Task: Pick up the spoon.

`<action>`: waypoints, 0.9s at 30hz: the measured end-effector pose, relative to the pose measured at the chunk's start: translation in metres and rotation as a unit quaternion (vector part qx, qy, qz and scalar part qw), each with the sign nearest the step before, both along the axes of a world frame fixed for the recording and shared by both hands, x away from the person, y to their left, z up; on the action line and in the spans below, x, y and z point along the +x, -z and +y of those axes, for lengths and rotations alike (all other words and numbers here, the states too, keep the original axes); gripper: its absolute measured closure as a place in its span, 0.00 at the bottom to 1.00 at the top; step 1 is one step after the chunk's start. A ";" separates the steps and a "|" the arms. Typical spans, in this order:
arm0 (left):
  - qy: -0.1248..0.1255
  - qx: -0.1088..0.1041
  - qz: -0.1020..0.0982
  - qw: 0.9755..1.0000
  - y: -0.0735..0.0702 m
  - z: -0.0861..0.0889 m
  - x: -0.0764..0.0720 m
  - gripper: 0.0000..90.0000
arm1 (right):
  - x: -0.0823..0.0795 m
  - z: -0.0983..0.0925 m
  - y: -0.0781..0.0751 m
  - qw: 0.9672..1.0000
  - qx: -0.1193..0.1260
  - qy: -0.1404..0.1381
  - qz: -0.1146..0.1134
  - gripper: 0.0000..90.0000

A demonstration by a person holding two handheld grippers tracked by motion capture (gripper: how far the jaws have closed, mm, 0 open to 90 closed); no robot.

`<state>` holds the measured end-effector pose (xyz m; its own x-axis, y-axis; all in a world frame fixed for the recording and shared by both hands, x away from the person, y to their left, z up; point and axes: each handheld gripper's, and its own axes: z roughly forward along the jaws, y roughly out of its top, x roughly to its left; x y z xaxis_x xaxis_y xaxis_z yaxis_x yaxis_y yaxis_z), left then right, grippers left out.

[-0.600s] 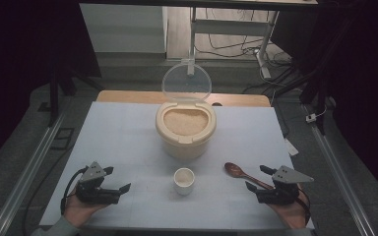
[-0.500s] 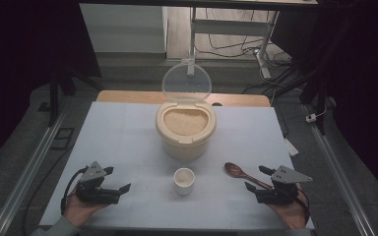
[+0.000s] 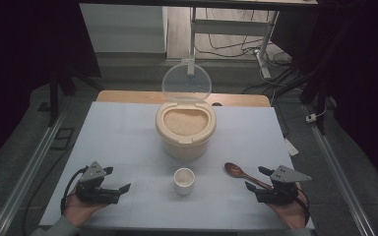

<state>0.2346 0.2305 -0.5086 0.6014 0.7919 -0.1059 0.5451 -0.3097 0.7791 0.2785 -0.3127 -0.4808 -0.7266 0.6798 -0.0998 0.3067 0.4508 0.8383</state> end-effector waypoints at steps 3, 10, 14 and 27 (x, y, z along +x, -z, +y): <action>0.001 0.001 0.001 1.000 0.000 0.000 0.000 0.11 | 0.000 0.000 -0.001 1.000 0.000 0.000 0.003 0.30; 0.002 0.002 0.004 1.000 0.001 0.000 0.001 0.11 | 0.000 0.003 -0.010 1.000 -0.011 -0.001 0.010 0.32; 0.003 0.000 0.008 1.000 0.002 0.000 0.002 0.10 | 0.004 0.004 -0.018 0.999 -0.035 0.001 0.020 0.32; 0.009 0.004 0.011 1.000 0.003 -0.001 0.004 0.10 | 0.060 0.012 -0.048 0.973 -0.184 -0.021 0.138 0.33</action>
